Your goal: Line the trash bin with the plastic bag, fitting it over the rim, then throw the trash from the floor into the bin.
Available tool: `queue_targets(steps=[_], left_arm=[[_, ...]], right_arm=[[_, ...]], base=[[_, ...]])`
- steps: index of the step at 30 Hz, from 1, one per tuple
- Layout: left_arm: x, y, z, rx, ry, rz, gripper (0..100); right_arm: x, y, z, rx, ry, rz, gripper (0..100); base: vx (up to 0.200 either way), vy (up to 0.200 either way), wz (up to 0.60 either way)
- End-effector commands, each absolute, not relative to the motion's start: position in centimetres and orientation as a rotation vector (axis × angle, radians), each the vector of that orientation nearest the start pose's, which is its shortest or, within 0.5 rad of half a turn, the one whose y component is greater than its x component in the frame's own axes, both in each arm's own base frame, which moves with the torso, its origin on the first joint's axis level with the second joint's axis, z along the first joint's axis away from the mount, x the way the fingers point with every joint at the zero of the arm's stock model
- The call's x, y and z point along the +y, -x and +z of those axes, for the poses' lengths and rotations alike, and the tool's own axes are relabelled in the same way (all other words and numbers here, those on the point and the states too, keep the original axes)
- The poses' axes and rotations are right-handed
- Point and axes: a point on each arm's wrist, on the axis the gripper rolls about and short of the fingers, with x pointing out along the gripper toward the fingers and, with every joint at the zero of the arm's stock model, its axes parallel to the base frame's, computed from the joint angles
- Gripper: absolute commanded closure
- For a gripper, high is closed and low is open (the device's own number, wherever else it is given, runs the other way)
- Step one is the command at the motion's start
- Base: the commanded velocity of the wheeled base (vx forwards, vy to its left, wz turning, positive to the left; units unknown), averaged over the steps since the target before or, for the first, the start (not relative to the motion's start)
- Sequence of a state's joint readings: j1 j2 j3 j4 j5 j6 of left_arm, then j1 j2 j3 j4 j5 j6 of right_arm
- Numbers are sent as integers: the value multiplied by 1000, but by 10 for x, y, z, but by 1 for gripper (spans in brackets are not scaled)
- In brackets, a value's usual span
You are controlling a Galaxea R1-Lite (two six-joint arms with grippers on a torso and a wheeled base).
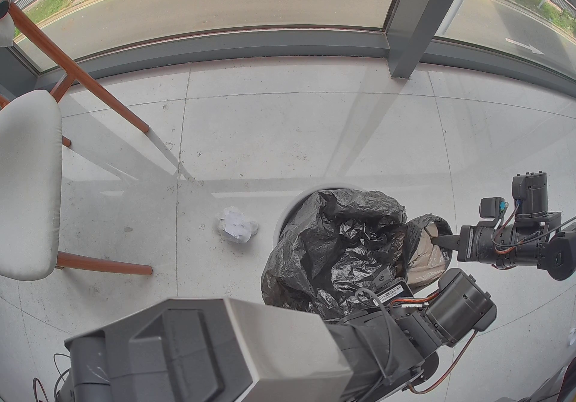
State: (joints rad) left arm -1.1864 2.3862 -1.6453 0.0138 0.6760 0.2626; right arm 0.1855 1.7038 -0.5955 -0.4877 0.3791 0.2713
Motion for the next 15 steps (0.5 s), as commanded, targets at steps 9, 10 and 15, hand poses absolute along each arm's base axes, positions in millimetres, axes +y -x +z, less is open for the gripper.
queue_targets(steps=[9, 10, 15], left_arm=[[-433, -206, 63, 402, -857, -493, 100], [-433, -206, 63, 402, -857, -493, 100], [-434, -212, 65, 385, -825, -487, 100]], right_arm=[[57, -264, 120, 649, -321, 464, 100], [57, -265, 121, 643, -322, 465, 100], [57, -265, 121, 637, -322, 465, 100]], base=[[0, 0, 0], [0, 0, 0], [0, 0, 0]])
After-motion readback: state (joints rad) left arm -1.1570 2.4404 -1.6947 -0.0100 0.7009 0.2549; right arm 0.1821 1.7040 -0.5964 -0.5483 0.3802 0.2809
